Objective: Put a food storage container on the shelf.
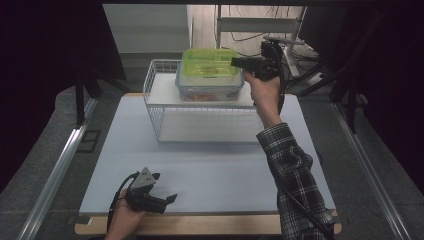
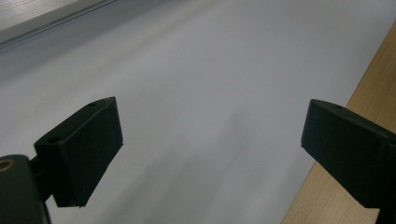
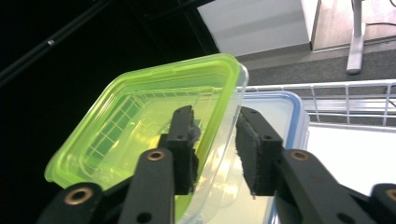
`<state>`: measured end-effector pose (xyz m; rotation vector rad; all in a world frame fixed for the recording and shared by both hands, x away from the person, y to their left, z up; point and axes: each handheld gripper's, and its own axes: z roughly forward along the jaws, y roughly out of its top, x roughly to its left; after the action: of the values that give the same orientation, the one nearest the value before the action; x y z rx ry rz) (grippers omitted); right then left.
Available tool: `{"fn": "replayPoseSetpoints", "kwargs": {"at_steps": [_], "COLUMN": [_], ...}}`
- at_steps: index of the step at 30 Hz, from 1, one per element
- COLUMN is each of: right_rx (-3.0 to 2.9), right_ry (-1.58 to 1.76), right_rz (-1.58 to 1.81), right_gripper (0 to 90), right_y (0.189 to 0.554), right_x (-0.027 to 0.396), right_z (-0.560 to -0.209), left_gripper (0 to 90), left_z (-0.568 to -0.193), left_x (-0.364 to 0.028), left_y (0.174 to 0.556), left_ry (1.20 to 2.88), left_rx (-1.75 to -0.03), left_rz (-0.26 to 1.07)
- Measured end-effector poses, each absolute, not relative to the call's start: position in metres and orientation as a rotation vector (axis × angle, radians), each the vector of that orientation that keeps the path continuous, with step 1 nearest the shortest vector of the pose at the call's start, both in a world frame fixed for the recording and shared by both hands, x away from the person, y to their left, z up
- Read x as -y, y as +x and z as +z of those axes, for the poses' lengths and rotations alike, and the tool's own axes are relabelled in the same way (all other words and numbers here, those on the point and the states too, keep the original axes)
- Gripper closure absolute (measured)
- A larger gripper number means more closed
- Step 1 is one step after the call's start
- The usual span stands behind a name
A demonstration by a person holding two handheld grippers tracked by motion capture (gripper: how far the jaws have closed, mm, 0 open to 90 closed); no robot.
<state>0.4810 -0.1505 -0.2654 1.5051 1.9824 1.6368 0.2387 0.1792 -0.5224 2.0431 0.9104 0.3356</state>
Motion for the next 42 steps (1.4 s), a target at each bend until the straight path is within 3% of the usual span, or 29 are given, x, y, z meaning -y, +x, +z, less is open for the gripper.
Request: {"fn": "replayPoseSetpoints", "kwargs": {"at_steps": [2, 9, 26, 42], "right_rx": [-1.977, -1.986, -2.058, -2.088], "right_ry": [1.481, 1.459, 1.287, 1.171], "right_rz": [1.602, 1.558, 1.617, 1.593], "right_gripper": [58.2, 44.3, 22.8, 18.5], "right_y": [0.482, 0.482, 0.464, 0.44], "right_x": [0.15, 0.152, 0.169, 0.174], "right_z": [-0.266, -0.266, -0.27, -0.278], "left_gripper": [5.5, 5.5, 5.5, 5.5], "left_z": [-0.522, -0.522, -0.523, -0.523], "left_x": [-0.179, -0.18, -0.179, -0.178], "left_y": [0.239, 0.239, 0.239, 0.239], "left_ry": [2.043, 2.04, 2.045, 2.047], "left_rx": [-0.91, -0.911, -0.909, -0.908], "left_rz": [0.335, 0.336, 0.339, 0.34]}}
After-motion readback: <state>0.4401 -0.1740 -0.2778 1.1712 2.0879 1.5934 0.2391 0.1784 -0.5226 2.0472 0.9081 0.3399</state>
